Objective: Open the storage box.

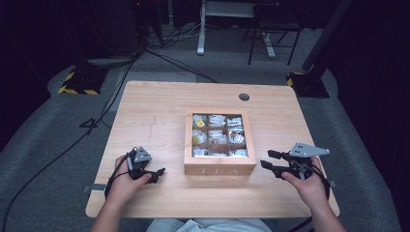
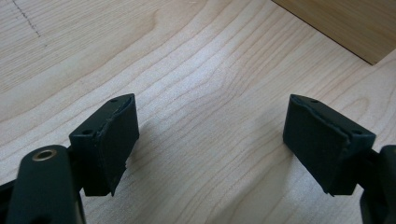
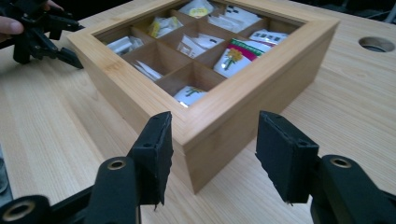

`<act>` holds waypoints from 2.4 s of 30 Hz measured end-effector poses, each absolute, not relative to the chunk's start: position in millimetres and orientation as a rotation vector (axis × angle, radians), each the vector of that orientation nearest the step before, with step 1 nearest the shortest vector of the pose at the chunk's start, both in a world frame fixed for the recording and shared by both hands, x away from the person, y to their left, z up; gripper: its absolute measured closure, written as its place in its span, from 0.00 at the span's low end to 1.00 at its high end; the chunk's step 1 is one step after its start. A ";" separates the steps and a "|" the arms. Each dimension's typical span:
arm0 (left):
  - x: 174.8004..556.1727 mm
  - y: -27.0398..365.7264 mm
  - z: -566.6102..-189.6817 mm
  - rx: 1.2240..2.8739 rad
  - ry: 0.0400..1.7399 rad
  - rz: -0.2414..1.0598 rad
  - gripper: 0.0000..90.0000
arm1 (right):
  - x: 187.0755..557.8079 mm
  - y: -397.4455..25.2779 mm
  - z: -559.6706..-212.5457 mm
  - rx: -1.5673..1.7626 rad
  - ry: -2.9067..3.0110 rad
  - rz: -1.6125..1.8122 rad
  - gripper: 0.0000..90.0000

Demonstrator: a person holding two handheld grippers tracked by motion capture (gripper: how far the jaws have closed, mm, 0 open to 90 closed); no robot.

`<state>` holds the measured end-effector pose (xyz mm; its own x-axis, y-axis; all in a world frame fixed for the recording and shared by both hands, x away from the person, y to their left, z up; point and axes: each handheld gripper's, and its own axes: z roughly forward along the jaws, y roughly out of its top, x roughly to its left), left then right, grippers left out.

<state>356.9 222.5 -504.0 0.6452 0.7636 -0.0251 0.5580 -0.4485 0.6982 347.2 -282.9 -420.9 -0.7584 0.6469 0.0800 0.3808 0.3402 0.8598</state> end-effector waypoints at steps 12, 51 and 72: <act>357.2 222.6 -504.0 2.174 1.019 0.388 0.21 | 342.5 -255.9 -433.1 0.838 2.414 1.393 0.52; 357.8 222.2 -503.5 2.180 1.021 0.392 0.21 | 346.5 -257.2 -436.3 0.897 2.413 1.294 0.82; 358.1 222.1 -503.6 2.179 1.020 0.390 0.21 | 356.9 -257.7 -404.7 0.921 2.360 1.390 0.94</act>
<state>358.1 222.1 -503.6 0.6462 0.7629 -0.0190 0.5560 -0.4535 0.6965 356.9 -257.7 -404.7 -0.7686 0.6322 0.0980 0.3920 0.3443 0.8531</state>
